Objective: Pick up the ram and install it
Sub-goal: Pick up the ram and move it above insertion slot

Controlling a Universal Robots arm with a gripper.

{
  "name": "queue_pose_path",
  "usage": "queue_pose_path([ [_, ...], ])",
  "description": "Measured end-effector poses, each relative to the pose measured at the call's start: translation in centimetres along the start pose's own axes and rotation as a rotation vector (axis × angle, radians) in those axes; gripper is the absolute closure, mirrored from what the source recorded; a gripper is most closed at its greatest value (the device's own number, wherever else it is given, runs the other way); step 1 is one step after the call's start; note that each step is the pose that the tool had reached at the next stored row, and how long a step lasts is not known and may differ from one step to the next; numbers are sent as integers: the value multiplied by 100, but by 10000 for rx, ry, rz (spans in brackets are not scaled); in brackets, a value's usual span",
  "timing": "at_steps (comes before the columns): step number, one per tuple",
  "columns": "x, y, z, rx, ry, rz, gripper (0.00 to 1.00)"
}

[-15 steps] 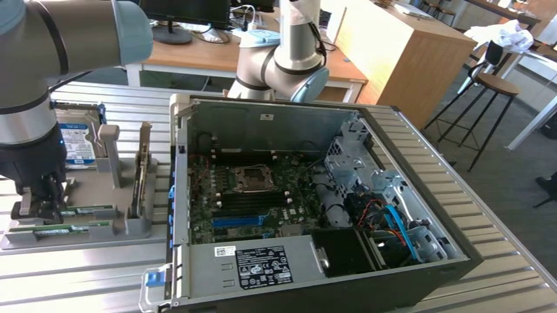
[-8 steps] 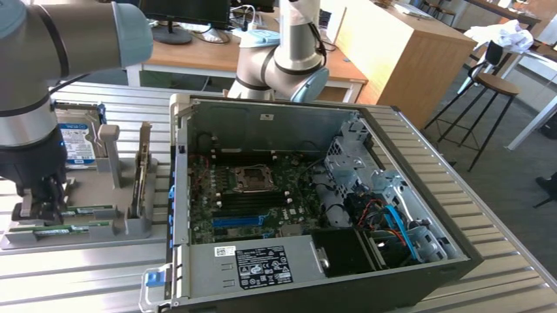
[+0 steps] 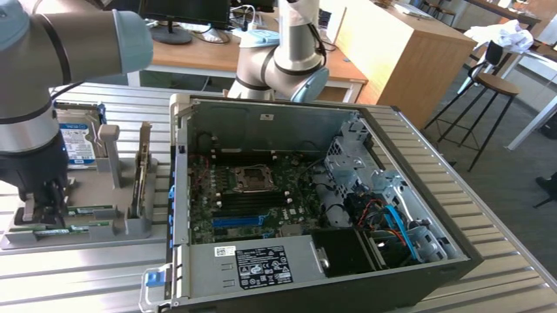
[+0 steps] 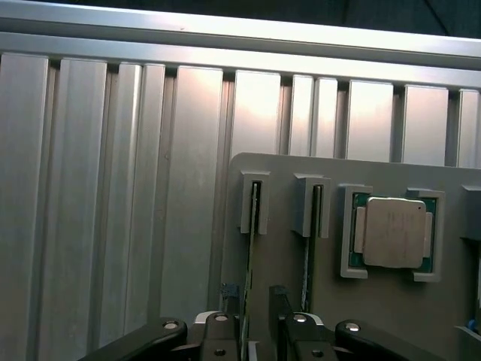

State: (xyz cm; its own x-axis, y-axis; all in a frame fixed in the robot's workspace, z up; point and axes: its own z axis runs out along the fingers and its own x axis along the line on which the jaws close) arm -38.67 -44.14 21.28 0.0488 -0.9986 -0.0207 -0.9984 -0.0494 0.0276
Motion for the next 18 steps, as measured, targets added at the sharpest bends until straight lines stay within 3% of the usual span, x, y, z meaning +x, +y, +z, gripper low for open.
queue_pose_path([
  [10, 1, -3, 43, 1, -1, 1, 70],
  [18, 5, -74, 42, -2, 1, 0, 70],
])
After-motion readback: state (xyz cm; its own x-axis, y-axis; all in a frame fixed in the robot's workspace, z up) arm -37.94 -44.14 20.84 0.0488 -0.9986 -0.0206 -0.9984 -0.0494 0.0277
